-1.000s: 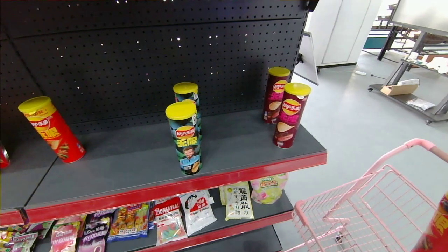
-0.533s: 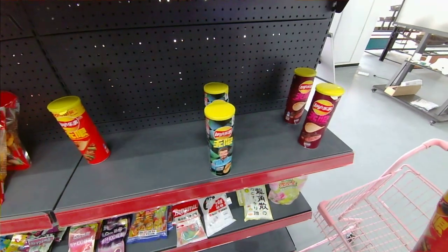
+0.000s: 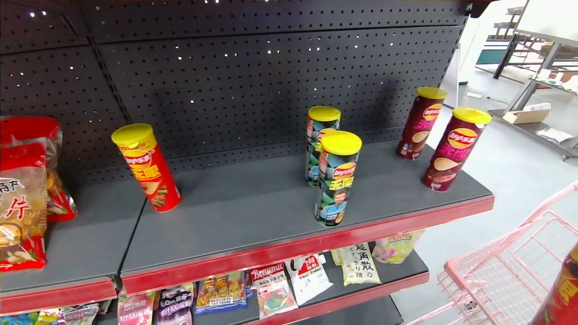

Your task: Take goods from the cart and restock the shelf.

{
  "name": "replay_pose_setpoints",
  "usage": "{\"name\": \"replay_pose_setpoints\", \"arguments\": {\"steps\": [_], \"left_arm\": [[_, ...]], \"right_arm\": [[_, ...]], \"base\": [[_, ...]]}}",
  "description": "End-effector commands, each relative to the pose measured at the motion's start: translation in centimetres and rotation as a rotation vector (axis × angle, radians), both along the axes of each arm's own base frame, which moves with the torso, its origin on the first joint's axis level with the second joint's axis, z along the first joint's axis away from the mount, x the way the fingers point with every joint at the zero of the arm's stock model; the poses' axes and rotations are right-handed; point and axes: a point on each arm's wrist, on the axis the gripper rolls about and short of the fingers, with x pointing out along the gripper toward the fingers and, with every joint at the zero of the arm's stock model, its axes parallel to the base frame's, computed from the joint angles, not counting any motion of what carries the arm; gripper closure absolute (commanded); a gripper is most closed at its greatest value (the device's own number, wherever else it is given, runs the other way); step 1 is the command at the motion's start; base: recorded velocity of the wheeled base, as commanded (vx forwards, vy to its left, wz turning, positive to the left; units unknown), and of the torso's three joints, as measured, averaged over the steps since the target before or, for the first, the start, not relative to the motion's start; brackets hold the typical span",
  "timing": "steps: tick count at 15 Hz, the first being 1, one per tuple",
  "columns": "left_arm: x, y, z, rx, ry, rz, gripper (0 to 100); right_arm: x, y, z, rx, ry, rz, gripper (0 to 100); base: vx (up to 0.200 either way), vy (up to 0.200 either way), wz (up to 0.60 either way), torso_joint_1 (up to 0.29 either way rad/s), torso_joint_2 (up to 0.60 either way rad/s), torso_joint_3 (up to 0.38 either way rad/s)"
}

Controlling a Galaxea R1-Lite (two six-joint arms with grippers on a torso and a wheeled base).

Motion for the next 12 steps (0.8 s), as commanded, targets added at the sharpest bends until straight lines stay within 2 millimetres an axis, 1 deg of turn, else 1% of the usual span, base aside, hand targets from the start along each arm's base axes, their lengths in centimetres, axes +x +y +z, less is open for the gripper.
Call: {"name": "replay_pose_setpoints", "arguments": {"steps": [1,10,12], "left_arm": [[-0.04,0.01,-0.02,-0.001,-0.002,0.0,0],[-0.01,0.0,-0.14,0.001,0.003,0.0,0],[-0.11,0.03,-0.21,0.0,-0.003,0.0,0]], "right_arm": [[0.03,0.01,-0.16,-0.002,0.007,0.001,100],[-0.32,-0.07,-0.62,-0.002,0.008,0.001,100],[-0.4,-0.09,-0.64,-0.002,0.005,-0.001,100]], "base": [[0.0,0.2,0.0,-0.007,0.0,0.002],[0.0,0.2,0.0,0.0,0.0,0.001],[0.0,0.0,0.0,0.0,0.0,0.0]]}}
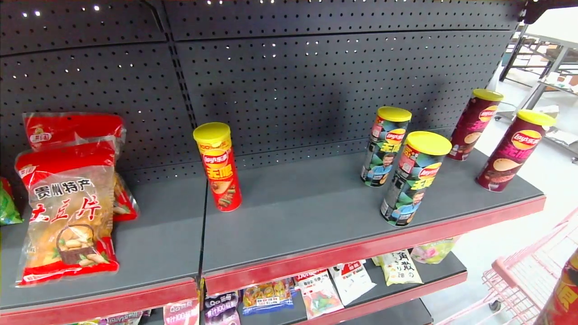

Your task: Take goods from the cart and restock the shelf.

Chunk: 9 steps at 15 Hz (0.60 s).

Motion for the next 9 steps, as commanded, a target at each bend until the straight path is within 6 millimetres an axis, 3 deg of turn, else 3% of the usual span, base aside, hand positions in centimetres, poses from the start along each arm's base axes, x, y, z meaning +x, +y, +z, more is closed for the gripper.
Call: {"name": "replay_pose_setpoints", "arguments": {"steps": [1,6,8,9], "left_arm": [[-0.1,0.0,-0.1,-0.001,-0.005,0.0,0],[-0.2,0.0,-0.4,0.038,-0.019,-0.029,0],[1.4,-0.4,0.7,0.036,0.003,-0.029,0],[4.5,-1.4,2.3,-0.003,0.016,-0.013,0]], "right_arm": [[-0.1,0.0,0.0,0.0,-0.005,0.001,100],[-2.3,-0.5,-1.3,0.007,-0.063,0.011,100],[-3.1,-0.6,-1.5,0.024,-0.101,0.035,100],[-3.5,-0.6,-1.6,0.042,-0.118,0.068,100]], "base": [[0.0,0.0,0.0,0.0,0.0,0.0],[0.0,0.0,0.0,0.0,0.0,0.0],[0.0,0.0,0.0,0.0,0.0,0.0],[0.0,0.0,0.0,0.0,0.0,0.0]]}}
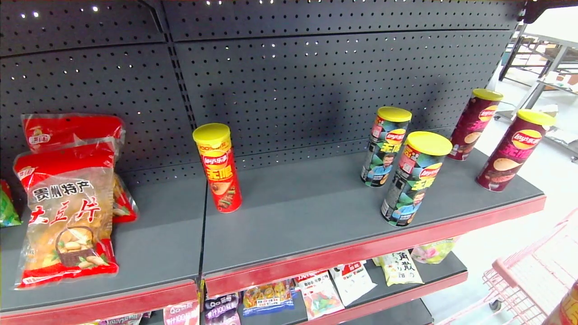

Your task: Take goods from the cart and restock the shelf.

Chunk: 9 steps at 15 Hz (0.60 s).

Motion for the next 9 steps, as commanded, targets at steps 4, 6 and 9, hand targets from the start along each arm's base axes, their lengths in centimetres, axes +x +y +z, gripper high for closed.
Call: {"name": "replay_pose_setpoints", "arguments": {"steps": [4,6,9], "left_arm": [[12.5,-4.3,2.9,-0.142,0.122,-0.094,0],[14.8,-5.4,3.4,-0.222,0.173,-0.258,0],[19.9,-7.1,3.2,-0.248,0.192,-0.294,0]], "right_arm": [[-1.0,-0.2,0.1,0.02,-0.058,0.025,100],[-0.8,-0.1,0.3,0.032,-0.055,0.04,100],[-0.9,0.1,0.6,0.067,-0.058,0.115,100]], "base": [[0.0,0.0,0.0,0.0,0.0,0.0],[0.0,0.0,0.0,0.0,0.0,0.0],[0.0,0.0,0.0,0.0,0.0,0.0]]}}
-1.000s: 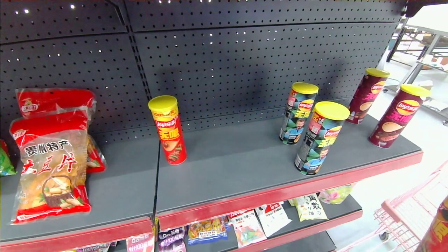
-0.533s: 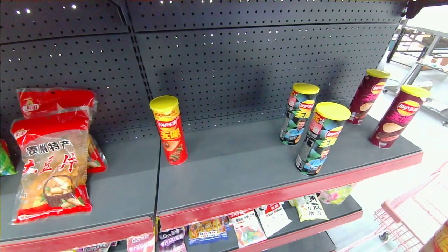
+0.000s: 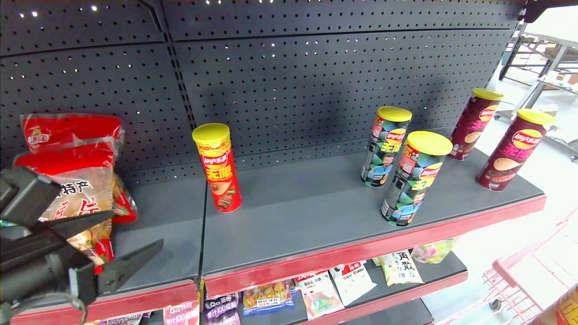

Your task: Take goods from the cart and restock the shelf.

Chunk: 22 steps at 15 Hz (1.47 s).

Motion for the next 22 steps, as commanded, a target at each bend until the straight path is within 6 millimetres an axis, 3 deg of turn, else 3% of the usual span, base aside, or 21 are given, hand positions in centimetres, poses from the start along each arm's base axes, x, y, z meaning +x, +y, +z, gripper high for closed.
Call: {"name": "replay_pose_setpoints", "arguments": {"steps": [1,4,9,11,15,22], "left_arm": [[5.7,-2.0,-1.7,-0.02,0.086,-0.076,0],[7.8,-2.5,-2.1,-0.054,0.055,-0.144,0],[9.8,0.6,-2.5,0.015,-0.01,-0.069,0],[10.4,1.0,-2.2,-0.014,-0.019,-0.116,0],[11.9,0.6,-1.5,-0.069,-0.04,-0.262,0],[15.2,1.1,-1.8,-0.042,-0.133,-0.336,0]], "right_arm": [[0.1,0.0,0.3,0.002,-0.003,0.0,100],[0.4,0.1,0.5,0.03,0.008,-0.008,100],[0.7,0.2,0.8,0.044,0.018,-0.014,100],[1.0,0.2,0.9,0.046,0.029,-0.015,100],[1.3,0.3,1.0,0.043,0.041,-0.016,100],[1.7,0.4,1.3,0.054,0.05,-0.026,100]], "base": [[0.0,0.0,0.0,0.0,0.0,0.0],[0.0,0.0,0.0,0.0,0.0,0.0],[0.0,0.0,0.0,0.0,0.0,0.0],[0.0,0.0,0.0,0.0,0.0,0.0],[0.0,0.0,0.0,0.0,0.0,0.0],[0.0,0.0,0.0,0.0,0.0,0.0]]}}
